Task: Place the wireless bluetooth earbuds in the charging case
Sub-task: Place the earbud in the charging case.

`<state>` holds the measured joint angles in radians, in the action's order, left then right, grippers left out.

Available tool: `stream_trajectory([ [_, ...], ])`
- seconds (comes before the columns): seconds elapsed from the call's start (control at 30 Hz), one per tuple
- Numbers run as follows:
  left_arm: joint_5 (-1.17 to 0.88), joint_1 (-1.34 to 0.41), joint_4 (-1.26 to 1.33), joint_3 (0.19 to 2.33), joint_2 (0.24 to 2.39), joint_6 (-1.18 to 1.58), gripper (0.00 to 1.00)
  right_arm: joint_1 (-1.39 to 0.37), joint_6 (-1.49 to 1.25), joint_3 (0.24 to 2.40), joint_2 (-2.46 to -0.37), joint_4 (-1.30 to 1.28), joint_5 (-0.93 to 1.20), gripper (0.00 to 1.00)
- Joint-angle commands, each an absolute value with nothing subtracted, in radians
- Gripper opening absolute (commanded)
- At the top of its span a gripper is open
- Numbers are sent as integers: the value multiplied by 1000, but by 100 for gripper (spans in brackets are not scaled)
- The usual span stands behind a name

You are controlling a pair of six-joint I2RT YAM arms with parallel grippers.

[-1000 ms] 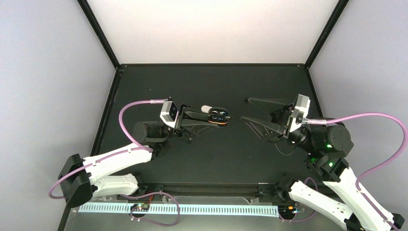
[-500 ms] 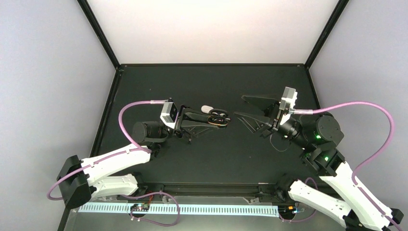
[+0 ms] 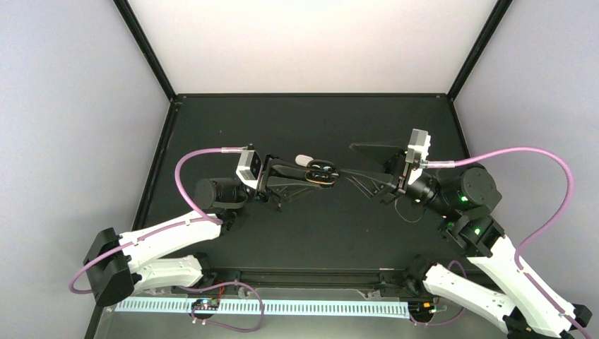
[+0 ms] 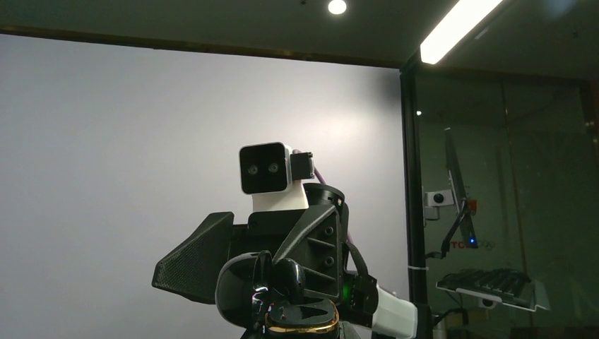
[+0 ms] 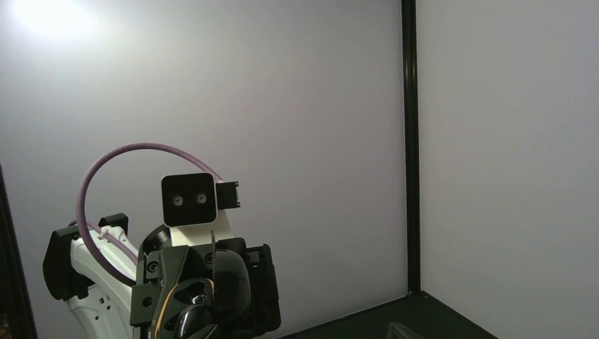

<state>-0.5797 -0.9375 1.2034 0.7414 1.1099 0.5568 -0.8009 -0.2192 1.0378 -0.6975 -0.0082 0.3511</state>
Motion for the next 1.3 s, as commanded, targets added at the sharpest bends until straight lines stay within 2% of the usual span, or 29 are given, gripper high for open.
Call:
stream_trajectory([
  [0.0, -579, -943, 1218, 741, 1097, 535, 2, -802, -232, 1068, -694, -17, 390, 61],
  [1.27, -583, -943, 1222, 743, 1119, 542, 2, -801, -264, 1072, -721, 21, 469, 61],
])
